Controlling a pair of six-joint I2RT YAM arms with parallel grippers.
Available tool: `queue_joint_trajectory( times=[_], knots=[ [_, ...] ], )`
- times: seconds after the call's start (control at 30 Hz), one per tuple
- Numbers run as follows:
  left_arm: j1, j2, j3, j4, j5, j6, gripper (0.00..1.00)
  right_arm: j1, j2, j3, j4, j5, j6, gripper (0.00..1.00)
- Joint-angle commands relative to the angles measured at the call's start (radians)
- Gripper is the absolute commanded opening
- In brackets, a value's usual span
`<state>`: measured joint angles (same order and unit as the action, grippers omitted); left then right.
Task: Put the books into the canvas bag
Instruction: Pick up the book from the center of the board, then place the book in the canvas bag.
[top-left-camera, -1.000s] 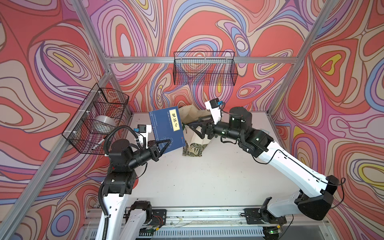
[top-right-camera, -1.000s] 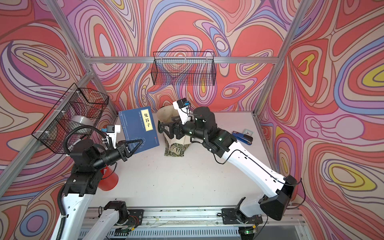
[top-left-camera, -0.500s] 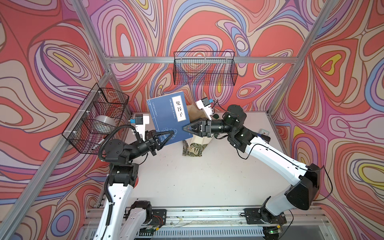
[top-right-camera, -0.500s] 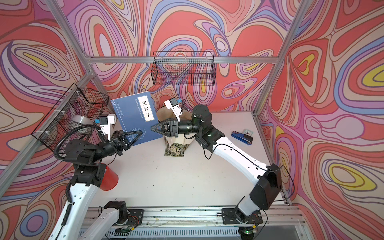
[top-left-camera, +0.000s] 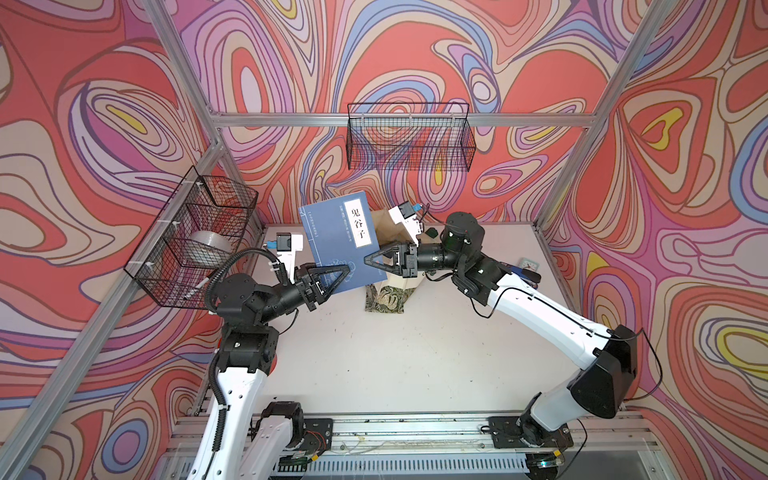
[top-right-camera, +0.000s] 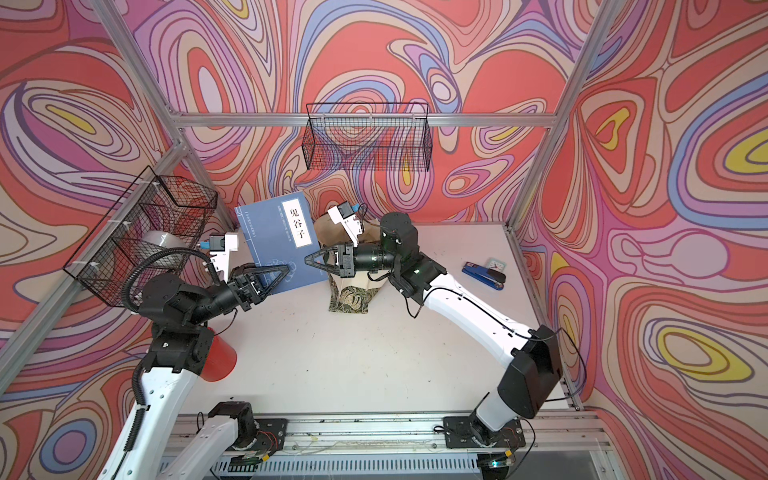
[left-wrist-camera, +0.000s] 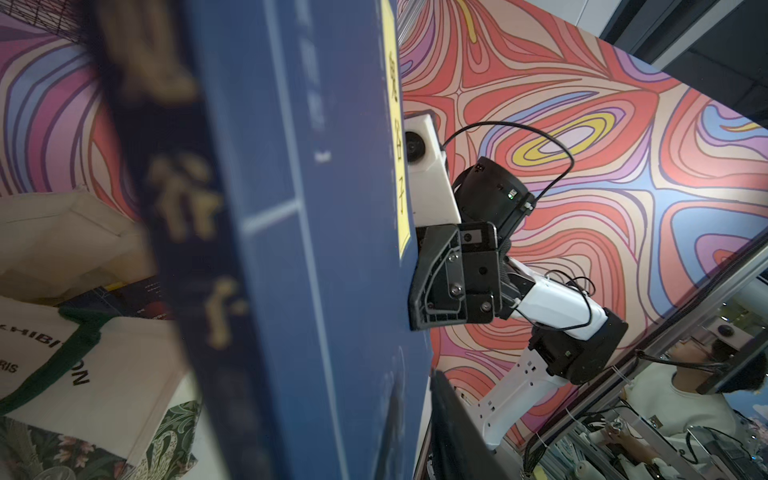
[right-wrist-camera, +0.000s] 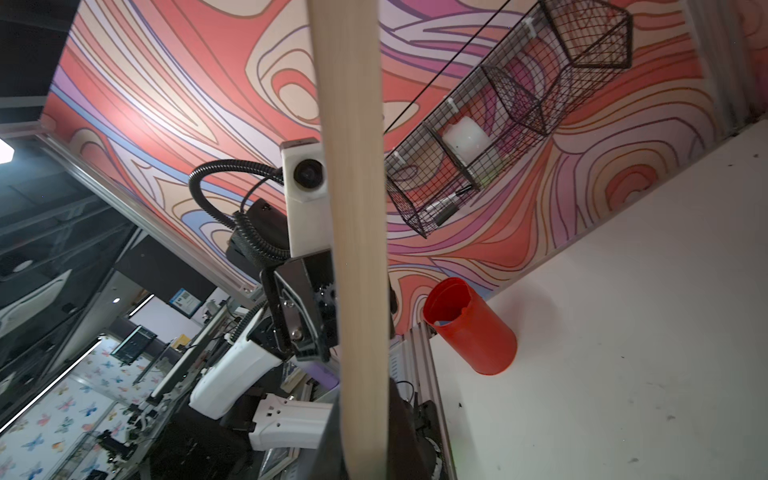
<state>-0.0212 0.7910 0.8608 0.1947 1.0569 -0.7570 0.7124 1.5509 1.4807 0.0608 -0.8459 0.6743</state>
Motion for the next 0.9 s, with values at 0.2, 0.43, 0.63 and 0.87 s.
queue_joint_trajectory(
  times=[0.2, 0.43, 0.63, 0.87],
  knots=[
    [-0.007, 0.062, 0.006, -0.028, -0.075, 0.048, 0.74, -0.029, -0.086, 0.061, -0.257, 0.287, -0.196, 0.00],
    [-0.007, 0.110, -0.010, -0.165, -0.196, 0.169, 0.74, -0.096, -0.082, 0.130, -0.434, 0.546, -0.264, 0.00],
    [-0.006, 0.151, -0.032, -0.207, -0.255, 0.224, 0.72, -0.126, 0.036, 0.276, -0.552, 0.709, -0.414, 0.00],
    [-0.006, 0.183, -0.058, -0.213, -0.251, 0.242, 0.70, -0.163, 0.311, 0.578, -0.797, 0.682, -0.445, 0.00]
  ],
)
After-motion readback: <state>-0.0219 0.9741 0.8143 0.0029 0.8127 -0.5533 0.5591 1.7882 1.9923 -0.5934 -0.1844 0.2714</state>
